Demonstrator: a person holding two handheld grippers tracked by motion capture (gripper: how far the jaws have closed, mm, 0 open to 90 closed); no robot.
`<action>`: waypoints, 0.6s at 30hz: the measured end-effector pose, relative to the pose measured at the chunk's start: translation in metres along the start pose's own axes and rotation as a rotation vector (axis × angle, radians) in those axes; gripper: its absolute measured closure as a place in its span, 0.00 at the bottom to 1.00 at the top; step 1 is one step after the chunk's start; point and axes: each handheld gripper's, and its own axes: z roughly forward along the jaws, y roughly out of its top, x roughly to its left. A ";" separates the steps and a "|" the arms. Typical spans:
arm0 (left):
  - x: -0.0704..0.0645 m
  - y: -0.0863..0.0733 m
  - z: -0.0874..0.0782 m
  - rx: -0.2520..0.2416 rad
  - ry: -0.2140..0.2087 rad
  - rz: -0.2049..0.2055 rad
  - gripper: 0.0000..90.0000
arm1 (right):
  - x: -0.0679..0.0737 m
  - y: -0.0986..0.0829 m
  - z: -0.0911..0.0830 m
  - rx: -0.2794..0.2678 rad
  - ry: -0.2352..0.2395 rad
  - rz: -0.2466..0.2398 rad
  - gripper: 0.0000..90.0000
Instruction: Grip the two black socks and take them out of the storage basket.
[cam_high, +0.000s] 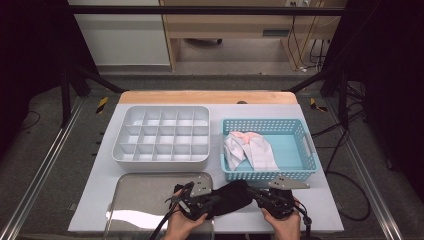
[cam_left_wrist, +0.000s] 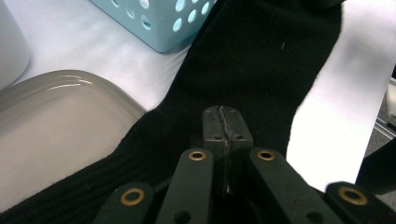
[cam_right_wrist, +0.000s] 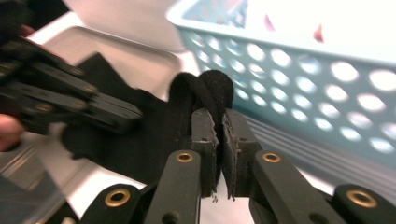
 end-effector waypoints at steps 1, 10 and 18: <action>0.001 0.000 -0.001 -0.003 -0.005 -0.008 0.98 | 0.003 0.002 0.000 -0.003 0.011 -0.004 0.94; 0.016 0.001 -0.034 -0.063 0.029 -0.041 0.94 | 0.013 0.009 0.000 -0.016 0.028 -0.008 0.94; 0.049 -0.021 -0.079 -0.099 0.142 -0.099 0.95 | 0.017 0.015 0.001 -0.032 0.034 -0.017 0.94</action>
